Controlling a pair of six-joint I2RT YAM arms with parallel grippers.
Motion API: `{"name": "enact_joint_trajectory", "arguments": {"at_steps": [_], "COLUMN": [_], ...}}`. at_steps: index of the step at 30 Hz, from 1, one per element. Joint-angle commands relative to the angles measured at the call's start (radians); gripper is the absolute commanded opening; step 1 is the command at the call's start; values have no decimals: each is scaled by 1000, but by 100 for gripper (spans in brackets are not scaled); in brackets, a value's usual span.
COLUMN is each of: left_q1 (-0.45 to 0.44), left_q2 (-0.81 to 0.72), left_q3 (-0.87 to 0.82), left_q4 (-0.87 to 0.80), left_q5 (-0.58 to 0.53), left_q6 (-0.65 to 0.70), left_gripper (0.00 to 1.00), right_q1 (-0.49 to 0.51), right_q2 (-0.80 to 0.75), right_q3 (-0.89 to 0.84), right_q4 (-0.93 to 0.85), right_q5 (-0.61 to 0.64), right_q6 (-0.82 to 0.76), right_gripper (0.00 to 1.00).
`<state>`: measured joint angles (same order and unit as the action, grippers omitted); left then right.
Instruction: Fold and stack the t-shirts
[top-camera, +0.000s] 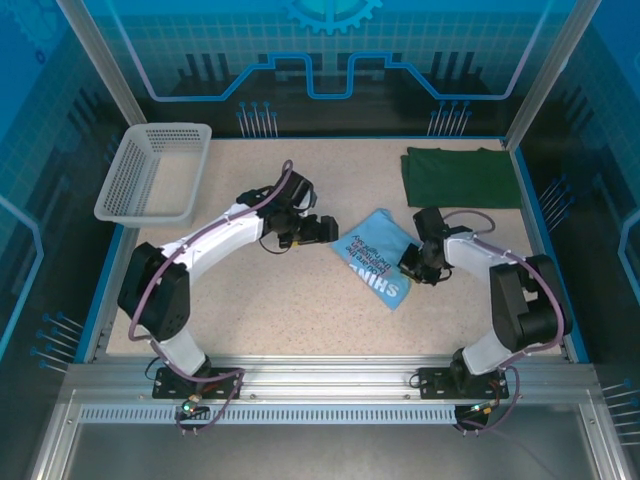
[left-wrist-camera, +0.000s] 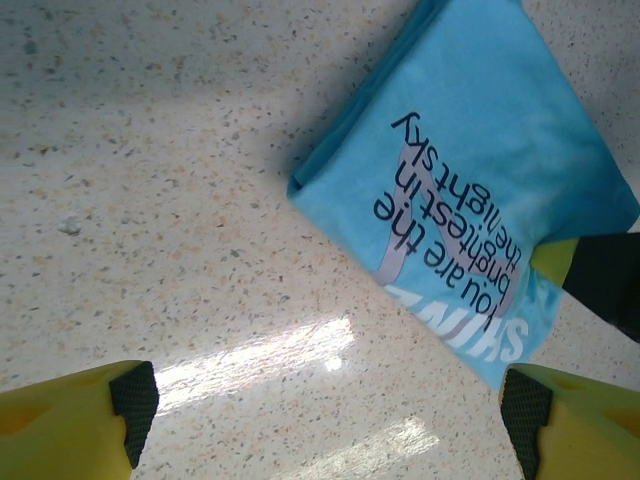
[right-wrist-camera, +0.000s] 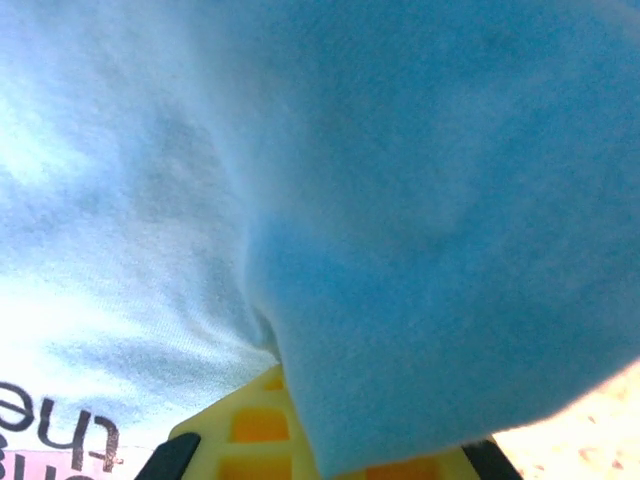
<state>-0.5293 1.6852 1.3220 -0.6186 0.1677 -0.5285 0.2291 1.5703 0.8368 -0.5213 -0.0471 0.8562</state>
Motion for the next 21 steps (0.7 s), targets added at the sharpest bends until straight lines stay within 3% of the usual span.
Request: {"name": "enact_joint_trajectory", "arguments": {"at_steps": [1,11,16,21], "left_q1": [38,104,124,146], "left_q2": [-64,-240,-297,-336], "left_q3": [-47,-268,-329,-362], "left_q4": [-9,24,8,-4], "left_q5": [-29,-25,-51,-67], "left_q6": [-46,-239,-271,-284], "left_gripper": [91,91,91,91], "right_q1": [42,33,-23,-78], "right_q2": [45,199,296,326], "right_q3": [110,561,756,855], "right_q4": [-3,-109,-153,-149], "right_q5": [79,265,275,204], "right_q6": [-133,-486,-635,-706], "right_gripper": [0,0,0,0]}}
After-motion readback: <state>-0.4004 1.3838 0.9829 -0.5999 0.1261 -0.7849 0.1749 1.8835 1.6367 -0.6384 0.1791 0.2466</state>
